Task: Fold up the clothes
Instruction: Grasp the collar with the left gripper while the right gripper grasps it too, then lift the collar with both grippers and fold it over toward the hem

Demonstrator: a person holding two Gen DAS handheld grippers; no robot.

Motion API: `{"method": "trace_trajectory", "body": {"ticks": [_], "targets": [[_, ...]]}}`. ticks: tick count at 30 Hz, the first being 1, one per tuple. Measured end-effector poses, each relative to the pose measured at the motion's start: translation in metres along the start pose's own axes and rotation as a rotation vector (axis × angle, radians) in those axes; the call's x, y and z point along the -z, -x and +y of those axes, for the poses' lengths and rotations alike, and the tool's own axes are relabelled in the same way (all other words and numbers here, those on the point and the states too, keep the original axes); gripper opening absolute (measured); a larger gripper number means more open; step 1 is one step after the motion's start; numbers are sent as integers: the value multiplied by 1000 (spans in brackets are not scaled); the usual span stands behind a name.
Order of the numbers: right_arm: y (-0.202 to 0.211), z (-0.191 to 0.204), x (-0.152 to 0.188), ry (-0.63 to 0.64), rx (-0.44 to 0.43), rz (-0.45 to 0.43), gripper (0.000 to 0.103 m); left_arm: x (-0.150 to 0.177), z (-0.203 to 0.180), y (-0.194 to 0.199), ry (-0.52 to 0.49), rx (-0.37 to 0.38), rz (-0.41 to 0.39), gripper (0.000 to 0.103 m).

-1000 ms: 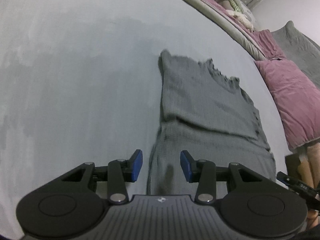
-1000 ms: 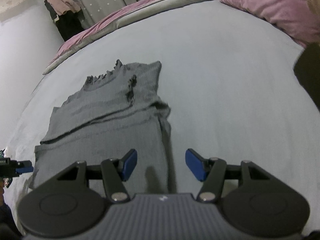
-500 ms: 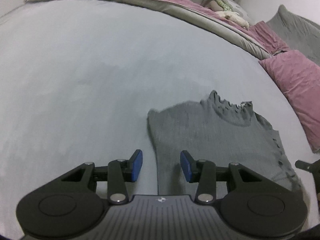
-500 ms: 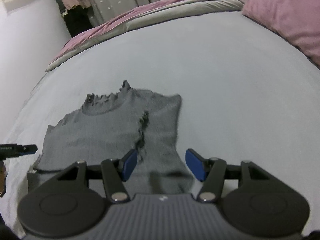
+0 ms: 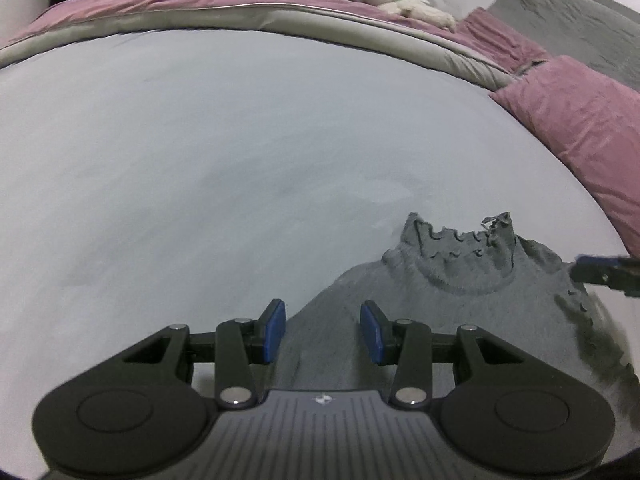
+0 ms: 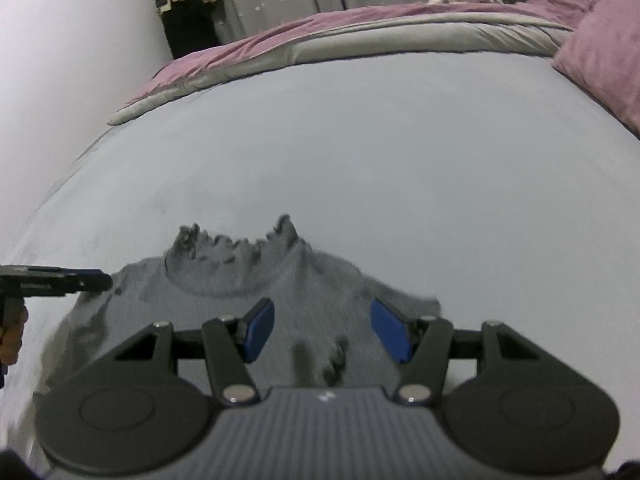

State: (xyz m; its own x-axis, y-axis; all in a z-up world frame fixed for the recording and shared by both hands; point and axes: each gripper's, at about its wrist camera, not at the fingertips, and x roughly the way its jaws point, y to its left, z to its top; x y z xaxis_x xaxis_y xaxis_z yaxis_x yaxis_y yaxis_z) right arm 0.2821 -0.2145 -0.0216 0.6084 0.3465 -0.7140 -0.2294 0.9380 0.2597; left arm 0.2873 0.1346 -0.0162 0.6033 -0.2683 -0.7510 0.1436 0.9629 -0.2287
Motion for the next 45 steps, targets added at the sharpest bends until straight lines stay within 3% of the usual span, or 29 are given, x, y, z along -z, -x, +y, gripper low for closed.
{"method": "trace_trajectory", "body": {"ticks": [9, 15, 19, 22, 23, 25, 45], "targets": [[-38, 16, -14, 68, 11, 16, 55, -11, -11, -22, -58, 16, 1, 39], [-62, 27, -17, 109, 28, 32, 49, -11, -20, -29, -91, 28, -4, 25], [-71, 34, -20, 116, 36, 32, 41, -10, -18, -31, -62, 50, -5, 6], [-74, 38, -20, 132, 50, 31, 25, -9, -16, -29, -30, 59, -10, 3], [-73, 38, -21, 126, 50, 28, 14, -8, -17, -28, -27, 55, -18, 3], [-67, 34, -22, 90, 37, 16, 9, -7, -19, -24, -20, 44, -41, 2], [48, 57, -21, 112, -30, -152, 8, 11, -46, 84, -119, 66, -285, 2]]}}
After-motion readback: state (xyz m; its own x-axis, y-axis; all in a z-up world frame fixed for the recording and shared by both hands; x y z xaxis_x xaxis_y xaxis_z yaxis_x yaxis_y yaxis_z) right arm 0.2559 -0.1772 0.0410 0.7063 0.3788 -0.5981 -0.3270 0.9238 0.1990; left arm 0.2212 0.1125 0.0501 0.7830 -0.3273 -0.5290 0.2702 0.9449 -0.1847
